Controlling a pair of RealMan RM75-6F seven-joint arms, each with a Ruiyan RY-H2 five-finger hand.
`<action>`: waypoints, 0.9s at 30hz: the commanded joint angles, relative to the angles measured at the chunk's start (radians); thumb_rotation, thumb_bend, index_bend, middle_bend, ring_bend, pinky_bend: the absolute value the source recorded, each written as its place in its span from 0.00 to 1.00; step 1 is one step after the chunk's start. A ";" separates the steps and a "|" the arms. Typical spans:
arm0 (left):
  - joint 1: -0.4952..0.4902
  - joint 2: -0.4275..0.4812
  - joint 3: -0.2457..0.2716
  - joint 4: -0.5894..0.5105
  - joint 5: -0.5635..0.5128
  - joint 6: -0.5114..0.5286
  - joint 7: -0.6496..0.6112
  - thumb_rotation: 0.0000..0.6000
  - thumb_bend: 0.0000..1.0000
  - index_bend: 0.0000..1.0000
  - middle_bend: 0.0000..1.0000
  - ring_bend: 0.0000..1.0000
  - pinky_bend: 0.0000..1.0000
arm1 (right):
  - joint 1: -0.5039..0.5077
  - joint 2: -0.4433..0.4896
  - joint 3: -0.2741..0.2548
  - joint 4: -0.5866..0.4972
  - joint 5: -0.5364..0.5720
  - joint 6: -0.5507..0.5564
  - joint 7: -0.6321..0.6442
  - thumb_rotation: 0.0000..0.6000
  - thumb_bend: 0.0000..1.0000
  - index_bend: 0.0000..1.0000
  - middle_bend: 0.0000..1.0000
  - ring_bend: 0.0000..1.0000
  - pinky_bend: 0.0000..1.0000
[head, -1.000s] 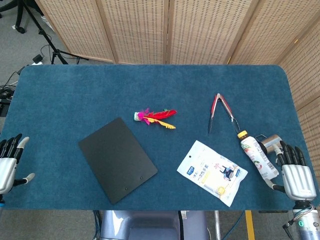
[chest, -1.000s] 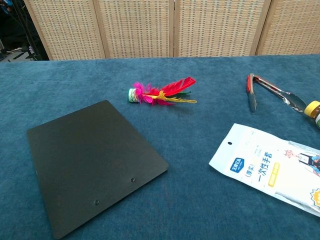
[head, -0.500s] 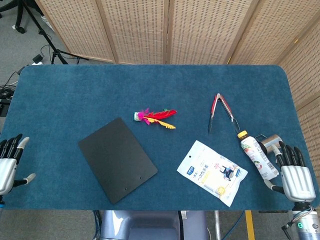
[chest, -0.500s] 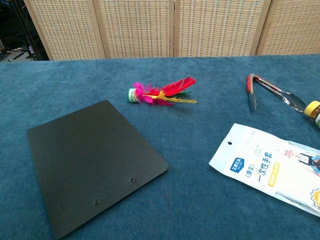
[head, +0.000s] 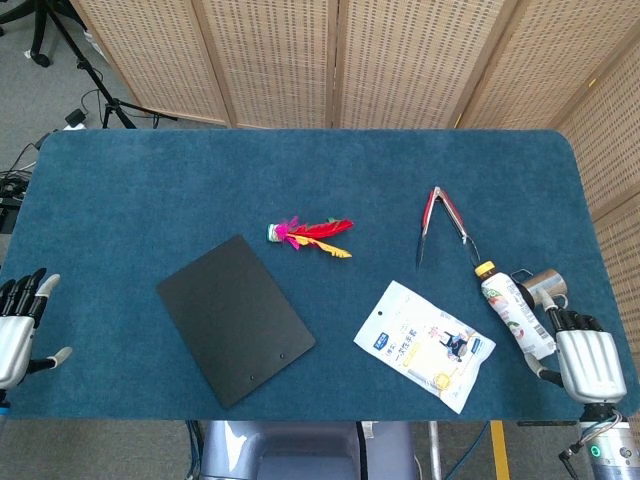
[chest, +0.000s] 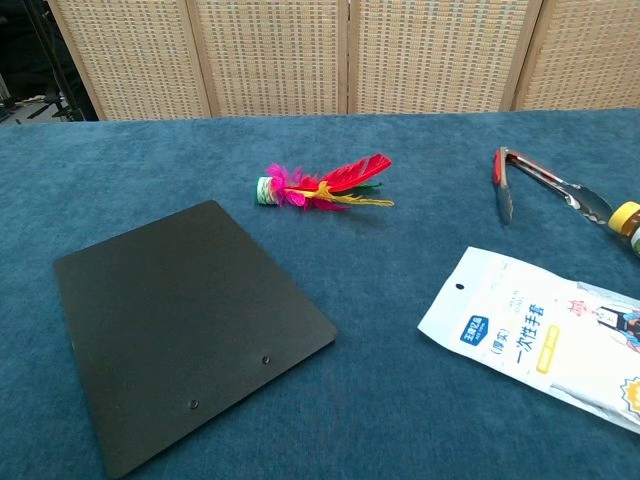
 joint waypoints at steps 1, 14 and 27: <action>0.000 0.000 -0.001 0.001 0.001 0.003 -0.003 1.00 0.00 0.00 0.00 0.00 0.01 | 0.009 0.009 -0.006 -0.038 -0.002 -0.018 -0.047 1.00 0.56 0.07 0.61 0.65 0.62; 0.002 0.003 -0.005 0.010 0.006 0.012 -0.035 1.00 0.00 0.00 0.00 0.00 0.01 | 0.069 0.096 -0.078 -0.233 0.090 -0.238 -0.209 1.00 0.83 0.00 0.71 0.84 0.79; -0.003 -0.003 -0.007 0.013 0.002 0.006 -0.032 1.00 0.00 0.00 0.00 0.00 0.01 | 0.127 0.020 -0.110 -0.272 0.226 -0.359 -0.321 1.00 0.87 0.00 0.71 0.85 0.80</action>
